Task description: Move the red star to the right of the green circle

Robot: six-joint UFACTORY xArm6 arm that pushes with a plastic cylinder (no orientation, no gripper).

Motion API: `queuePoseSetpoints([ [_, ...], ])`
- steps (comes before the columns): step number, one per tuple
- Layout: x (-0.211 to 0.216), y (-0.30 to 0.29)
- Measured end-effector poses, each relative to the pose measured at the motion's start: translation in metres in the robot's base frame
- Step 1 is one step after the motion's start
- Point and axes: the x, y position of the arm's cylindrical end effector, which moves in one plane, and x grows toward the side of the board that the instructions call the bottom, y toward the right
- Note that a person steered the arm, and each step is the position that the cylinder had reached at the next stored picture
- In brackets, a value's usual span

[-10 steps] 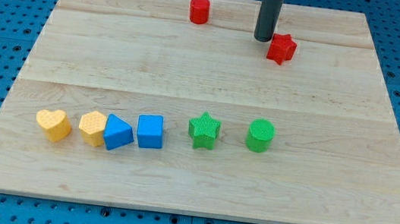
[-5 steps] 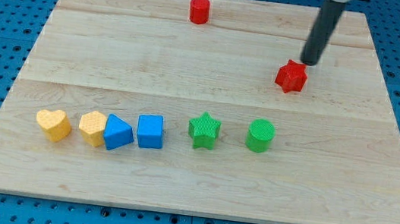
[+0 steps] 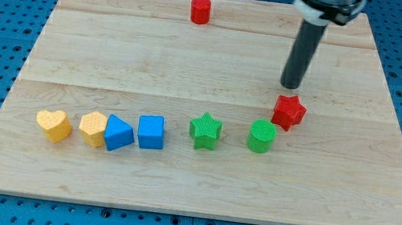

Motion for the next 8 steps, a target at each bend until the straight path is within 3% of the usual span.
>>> queuePoseSetpoints([
  [2, 0.082, 0.02],
  [3, 0.09, 0.044],
  [4, 0.064, 0.087],
  [5, 0.106, 0.15],
  [6, 0.19, 0.121],
  [7, 0.188, 0.064],
  [8, 0.176, 0.09],
])
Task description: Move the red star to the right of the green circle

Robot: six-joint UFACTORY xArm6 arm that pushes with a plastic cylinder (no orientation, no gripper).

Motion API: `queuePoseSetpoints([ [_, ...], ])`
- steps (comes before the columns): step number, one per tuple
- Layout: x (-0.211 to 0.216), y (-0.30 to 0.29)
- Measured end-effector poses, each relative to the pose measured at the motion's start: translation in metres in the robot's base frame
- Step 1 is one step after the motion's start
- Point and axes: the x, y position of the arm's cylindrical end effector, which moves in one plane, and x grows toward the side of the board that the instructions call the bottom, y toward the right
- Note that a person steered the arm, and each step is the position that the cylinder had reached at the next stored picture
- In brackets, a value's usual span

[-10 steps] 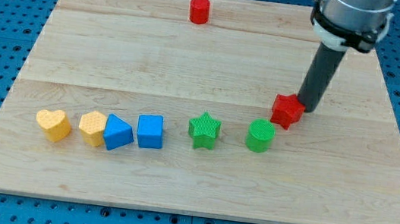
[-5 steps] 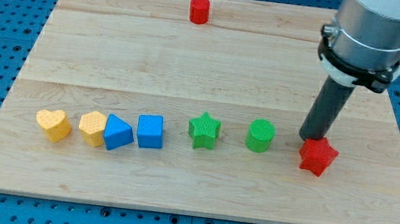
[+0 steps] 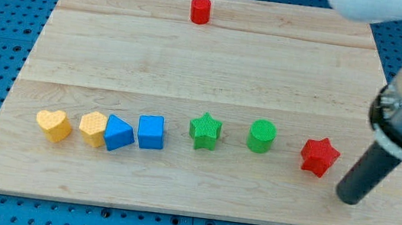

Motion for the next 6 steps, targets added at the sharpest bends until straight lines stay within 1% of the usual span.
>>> queuePoseSetpoints([
  [2, -0.025, 0.006],
  [3, -0.005, -0.008],
  [4, -0.019, -0.041],
  [5, -0.029, -0.042],
  [6, 0.003, -0.031],
])
